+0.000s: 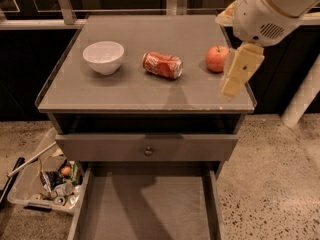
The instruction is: Place coke can into middle drawer
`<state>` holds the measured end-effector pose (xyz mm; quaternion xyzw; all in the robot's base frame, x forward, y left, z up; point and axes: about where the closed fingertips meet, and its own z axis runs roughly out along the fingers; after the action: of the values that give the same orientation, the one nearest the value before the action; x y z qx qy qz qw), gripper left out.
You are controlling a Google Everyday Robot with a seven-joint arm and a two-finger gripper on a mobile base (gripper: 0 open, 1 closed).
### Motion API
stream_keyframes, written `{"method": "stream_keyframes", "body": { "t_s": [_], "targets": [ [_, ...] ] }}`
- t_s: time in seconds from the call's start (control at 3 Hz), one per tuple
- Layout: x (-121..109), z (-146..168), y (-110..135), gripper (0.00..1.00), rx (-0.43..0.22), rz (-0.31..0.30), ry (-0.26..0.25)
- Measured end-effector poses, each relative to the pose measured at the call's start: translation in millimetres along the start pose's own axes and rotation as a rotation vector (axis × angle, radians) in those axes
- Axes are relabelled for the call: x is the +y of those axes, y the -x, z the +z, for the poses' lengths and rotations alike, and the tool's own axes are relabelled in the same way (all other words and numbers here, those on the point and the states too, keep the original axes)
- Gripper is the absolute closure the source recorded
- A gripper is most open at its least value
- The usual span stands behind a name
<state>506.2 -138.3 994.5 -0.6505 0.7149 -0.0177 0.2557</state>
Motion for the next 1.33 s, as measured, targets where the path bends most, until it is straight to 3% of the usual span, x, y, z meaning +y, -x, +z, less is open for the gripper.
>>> {"method": "stream_keyframes", "body": {
  "t_s": [0.33,0.67,1.0,1.33],
  "targets": [
    [-46.1,24.2,24.6,0.00,-0.087,0.005,-0.046],
    [-46.2,24.3,24.6,0.00,-0.088,0.005,-0.046],
    [-62.0,44.7,32.3,0.00,-0.116,0.005,-0.054],
    [-81.3,80.6,42.7,0.00,-0.161,0.026,-0.018]
  ]
}}
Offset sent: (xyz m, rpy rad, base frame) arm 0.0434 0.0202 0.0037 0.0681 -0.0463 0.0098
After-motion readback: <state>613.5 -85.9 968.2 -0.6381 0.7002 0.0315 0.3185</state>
